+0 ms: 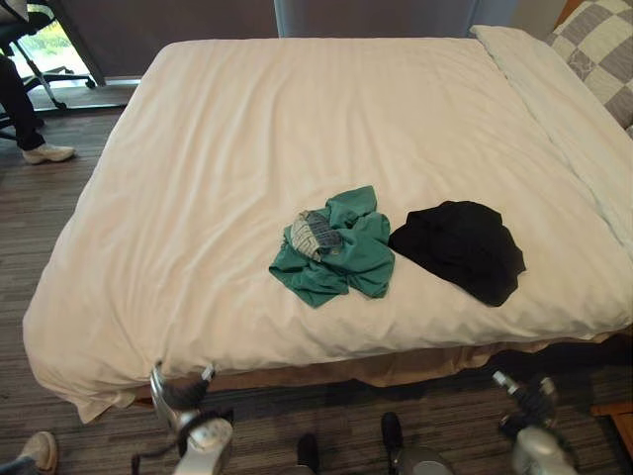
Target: Tidy up the quilt and then pick up the clothes from the bed and put them into the laundry hamper.
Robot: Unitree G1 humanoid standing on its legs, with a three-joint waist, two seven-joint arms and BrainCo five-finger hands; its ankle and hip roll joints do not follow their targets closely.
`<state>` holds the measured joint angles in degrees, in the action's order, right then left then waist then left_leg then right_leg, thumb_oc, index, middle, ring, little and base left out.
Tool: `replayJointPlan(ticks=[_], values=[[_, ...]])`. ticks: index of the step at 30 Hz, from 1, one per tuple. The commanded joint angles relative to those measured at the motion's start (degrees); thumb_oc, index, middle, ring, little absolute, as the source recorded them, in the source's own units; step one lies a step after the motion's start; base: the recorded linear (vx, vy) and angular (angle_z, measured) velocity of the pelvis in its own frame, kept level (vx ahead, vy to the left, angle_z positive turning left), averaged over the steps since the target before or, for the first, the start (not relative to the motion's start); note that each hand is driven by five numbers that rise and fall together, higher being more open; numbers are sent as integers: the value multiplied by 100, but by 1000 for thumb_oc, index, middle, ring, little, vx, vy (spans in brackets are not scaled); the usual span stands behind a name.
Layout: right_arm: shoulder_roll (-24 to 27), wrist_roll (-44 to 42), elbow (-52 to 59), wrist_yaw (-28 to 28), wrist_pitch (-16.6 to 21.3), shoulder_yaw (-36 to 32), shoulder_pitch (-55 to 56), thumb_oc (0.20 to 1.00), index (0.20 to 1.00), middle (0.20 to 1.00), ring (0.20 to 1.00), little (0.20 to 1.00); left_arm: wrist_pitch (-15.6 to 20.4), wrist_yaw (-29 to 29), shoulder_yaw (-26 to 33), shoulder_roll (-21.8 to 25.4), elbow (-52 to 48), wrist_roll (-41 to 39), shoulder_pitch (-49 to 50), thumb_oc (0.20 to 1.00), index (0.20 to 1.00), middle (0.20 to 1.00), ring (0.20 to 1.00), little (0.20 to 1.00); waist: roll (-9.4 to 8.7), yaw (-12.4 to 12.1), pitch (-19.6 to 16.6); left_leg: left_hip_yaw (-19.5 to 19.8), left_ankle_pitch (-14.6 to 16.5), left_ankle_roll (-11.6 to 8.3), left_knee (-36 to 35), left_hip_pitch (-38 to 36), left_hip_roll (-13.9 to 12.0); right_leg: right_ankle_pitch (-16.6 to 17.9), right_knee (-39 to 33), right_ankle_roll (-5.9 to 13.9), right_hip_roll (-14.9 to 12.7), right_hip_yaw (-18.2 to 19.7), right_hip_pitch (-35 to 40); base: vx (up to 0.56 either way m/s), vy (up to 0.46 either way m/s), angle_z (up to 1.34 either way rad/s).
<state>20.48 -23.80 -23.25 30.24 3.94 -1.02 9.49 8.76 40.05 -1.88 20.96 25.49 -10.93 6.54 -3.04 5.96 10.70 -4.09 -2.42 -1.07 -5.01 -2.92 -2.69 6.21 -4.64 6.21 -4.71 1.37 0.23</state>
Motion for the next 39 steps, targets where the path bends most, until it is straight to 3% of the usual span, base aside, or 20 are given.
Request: replayJointPlan(ticks=[1,2,8,10,14,15,16,17,19,23,26,30,34,35,36,37,38,39], values=[[486,969,950,369,-205,-316,-113,1000,1000,1000,1000,1000,-293,-244,580,809,-980,468,-337,1000,1000,1000,1000,1000,-194,12,22,163,256,-207,65,-85,-335,-13,183,485,-339,172,-106,78,-2,12],[811,1267,1700,332,-644,-563,-219,1000,1000,1000,1000,1000,-628,-535,821,1046,-1942,512,-403,1000,1000,1000,1000,1000,-194,-6,-10,155,252,-232,47,-76,-333,-20,109,491,-349,148,-71,59,2,7],[1706,1471,2680,-321,-1626,-768,-1093,1000,1000,1000,1000,1000,-832,-1190,1032,1567,-3698,785,-972,1000,1000,1000,1000,1000,-151,-103,-129,220,244,-286,11,-62,-314,-49,3,460,-346,131,21,46,6,-1],[1886,1658,2549,-468,-1842,-476,-1544,1000,1000,1000,1000,1000,-1086,-1272,873,1651,-3837,984,-1263,1000,1000,1000,1000,1000,-124,-152,-163,268,261,-299,7,-84,-294,-79,-10,444,-332,146,71,133,10,-5],[2077,1948,1545,-596,-2495,826,-3085,1000,1000,1000,1000,1000,-1779,-1476,-119,2061,-2934,997,-2573,1000,1000,1000,1000,1000,-98,-250,-219,285,259,-333,1,-121,-282,-113,3,441,-343,116,119,148,-46,-1],[2081,1931,1200,-516,-2523,1106,-3496,1000,1000,1000,1000,1000,-1819,-1502,-387,2141,-2609,984,-2979,1000,1000,1000,1000,1000,-102,-258,-171,270,192,-353,7,-80,-300,-75,34,439,-341,129,64,35,-137,-4],[2083,1861,290,-437,-2495,1716,-4505,1000,1000,1000,1000,1000,-1490,-1364,-1104,2277,-1593,1028,-3995,1000,1000,1000,1000,1000,-108,-271,-38,226,194,-398,65,79,-373,-106,94,450,-325,159,-71,-90,-168,-6],[2091,1859,95,-418,-2444,1818,-4706,1000,1000,1000,1000,1000,-1431,-1387,-1254,2292,-1355,1183,-4231,1000,1000,1000,1000,1000,-114,-275,22,209,178,-408,81,147,-394,-101,114,452,-317,172,-134,-241,-271,0],[2177,1539,-1125,-242,-2051,2529,-6119,1000,1000,1000,1000,1000,-869,-1200,-2254,2443,100,1106,-5783,1000,1000,1000,1000,1000,-206,-253,421,66,102,-485,285,706,-518,-23,212,471,-239,285,-616,-435,-261,4],[2209,750,-2519,-80,-1619,3641,-7806,1000,1000,1000,1000,1000,-297,-1206,-3510,2429,1418,924,-7560,1000,1000,1000,1000,1000,-418,-235,948,32,-16,-529,659,1615,-670,161,245,450,-46,448,-1262,-351,-288,-11],[1998,626,-2910,-13,-1697,3984,-8213,1000,1000,1000,1000,1000,-357,-1321,-3835,2205,1730,1122,-7807,1000,1000,1000,1000,1000,-510,-240,1076,104,-44,-553,799,1924,-717,187,280,419,40,490,-1485,-102,-200,-13],[1425,777,-3592,128,-1849,4493,-8590,1000,1000,1000,1000,1000,117,-1141,-4197,1752,2214,1441,-7817,1000,1000,1000,1000,1000,-523,-272,1287,257,-110,-556,987,2431,-684,213,384,367,80,500,-1873,-136,-89,-8],[991,923,-4033,39,-1806,4711,-8766,1000,1000,1000,1000,1000,-308,-1005,-4377,1297,2692,1242,-7828,1000,1000,1000,1000,1000,-391,-267,1487,292,-215,-559,1006,2725,-623,250,419,328,35,462,-2167,-141,51,-5],[859,911,-4172,-157,-1879,4760,-8858,856,856,856,856,856,-664,-1094,-4429,1156,2882,1242,-7816,1000,1000,1000,1000,1000,-320,-282,1583,304,-230,-555,1000,2758,-583,254,432,321,-8,428,-2215,-109,75,-2],[834,901,-4200,-195,-1887,4777,-8877,611,611,611,611,611,-711,-1128,-4440,1133,2936,1263,-7814,1000,1000,1000,1000,1000,-310,-279,1581,307,-251,-555,987,2784,-569,266,430,322,-22,417,-2246,-90,77,-1],[763,848,-4282,-332,-1888,4843,-8914,200,200,200,200,200,-784,-1277,-4479,1058,3099,1411,-7805,881,881,881,881,881,-275,-286,1631,303,-242,-551,979,2780,-539,269,422,326,-57,390,-2257,-59,48,-2],[710,784,-4324,-442,-1898,4883,-8934,200,200,200,200,200,-925,-1427,-4520,1014,3184,1529,-7807,200,200,200,200,200,-257,-278,1645,299,-271,-549,948,2799,-517,291,419,326,-78,374,-2298,-93,104,0],[524,642,-4409,-498,-1975,4978,-9004,200,200,200,200,200,-1029,-1553,-4684,927,3388,1502,-7818,200,200,200,200,200,-200,-253,1698,265,-303,-558,934,2833,-487,314,435,325,-126,365,-2378,-79,97,1]])
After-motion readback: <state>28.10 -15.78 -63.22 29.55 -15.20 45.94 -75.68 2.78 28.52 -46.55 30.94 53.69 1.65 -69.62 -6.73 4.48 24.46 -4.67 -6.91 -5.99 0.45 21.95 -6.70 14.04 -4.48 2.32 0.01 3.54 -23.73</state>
